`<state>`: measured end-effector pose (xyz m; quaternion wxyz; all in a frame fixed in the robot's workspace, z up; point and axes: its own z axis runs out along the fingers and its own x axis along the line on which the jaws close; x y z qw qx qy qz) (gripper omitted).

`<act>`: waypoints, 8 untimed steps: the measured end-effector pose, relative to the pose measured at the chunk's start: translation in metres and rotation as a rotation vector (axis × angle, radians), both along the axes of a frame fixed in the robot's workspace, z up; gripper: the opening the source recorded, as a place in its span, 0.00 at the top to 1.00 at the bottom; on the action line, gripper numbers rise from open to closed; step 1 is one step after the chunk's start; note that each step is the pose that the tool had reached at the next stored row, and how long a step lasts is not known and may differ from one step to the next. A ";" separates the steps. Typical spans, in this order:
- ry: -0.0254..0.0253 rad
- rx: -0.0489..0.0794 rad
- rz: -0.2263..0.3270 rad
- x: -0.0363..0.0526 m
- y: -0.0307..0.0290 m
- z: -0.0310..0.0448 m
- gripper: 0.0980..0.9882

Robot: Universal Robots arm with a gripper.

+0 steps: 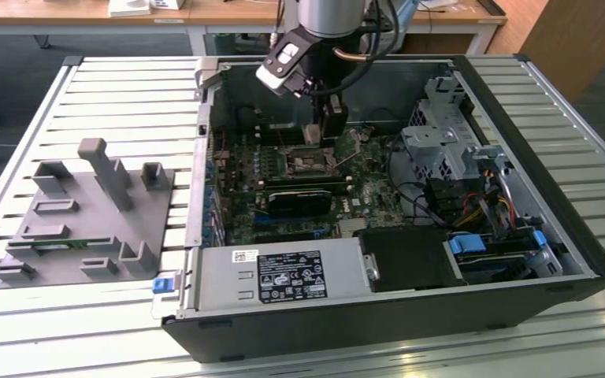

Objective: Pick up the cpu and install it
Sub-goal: 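Place the cpu into insertion slot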

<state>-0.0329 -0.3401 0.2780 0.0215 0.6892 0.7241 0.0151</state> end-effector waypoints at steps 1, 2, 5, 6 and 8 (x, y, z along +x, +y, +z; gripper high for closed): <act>0.0000 0.000 0.000 0.0000 0.0000 -0.0008 0.50; 0.0000 0.000 0.000 0.0000 0.0000 -0.0016 0.50; 0.0001 0.000 0.000 0.0000 0.0000 -0.0038 0.50; 0.0000 0.000 0.000 0.0000 0.0000 -0.0046 0.50; 0.0000 0.000 0.000 0.0000 0.0000 -0.0064 0.50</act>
